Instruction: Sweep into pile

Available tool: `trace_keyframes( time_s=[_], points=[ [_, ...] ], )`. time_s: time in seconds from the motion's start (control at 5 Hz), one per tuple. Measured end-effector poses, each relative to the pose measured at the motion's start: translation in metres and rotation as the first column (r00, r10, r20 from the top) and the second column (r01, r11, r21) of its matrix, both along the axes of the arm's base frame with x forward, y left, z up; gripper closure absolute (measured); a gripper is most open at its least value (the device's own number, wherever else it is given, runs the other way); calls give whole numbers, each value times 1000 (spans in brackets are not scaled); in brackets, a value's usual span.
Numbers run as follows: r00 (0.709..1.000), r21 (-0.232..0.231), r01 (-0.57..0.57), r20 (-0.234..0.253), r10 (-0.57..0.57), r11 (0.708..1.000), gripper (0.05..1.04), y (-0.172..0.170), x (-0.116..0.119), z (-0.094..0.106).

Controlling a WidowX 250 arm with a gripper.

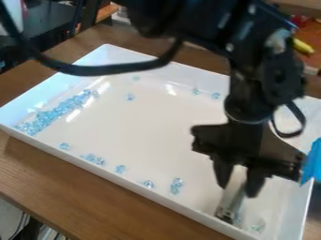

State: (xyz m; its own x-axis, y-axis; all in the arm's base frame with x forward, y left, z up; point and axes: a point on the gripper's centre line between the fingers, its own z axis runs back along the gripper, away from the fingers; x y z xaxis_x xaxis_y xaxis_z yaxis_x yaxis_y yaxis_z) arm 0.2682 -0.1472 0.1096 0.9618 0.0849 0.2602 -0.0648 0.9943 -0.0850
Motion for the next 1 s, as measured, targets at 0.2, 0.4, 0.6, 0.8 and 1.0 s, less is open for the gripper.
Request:
trace_keyframes(
  time_s=[0.2,0.4,0.6,0.8,1.0],
  points=[
    [998,15,-54,34,54,998,731,28,6,17],
    [996,14,-83,35,82,996,731,46,6,28],
    [998,-31,-61,10,61,998,731,31,2,36],
    [999,-30,-47,-1,47,998,731,4,8,31],
    [999,-5,-37,-10,37,999,731,-19,9,17]
  ],
)
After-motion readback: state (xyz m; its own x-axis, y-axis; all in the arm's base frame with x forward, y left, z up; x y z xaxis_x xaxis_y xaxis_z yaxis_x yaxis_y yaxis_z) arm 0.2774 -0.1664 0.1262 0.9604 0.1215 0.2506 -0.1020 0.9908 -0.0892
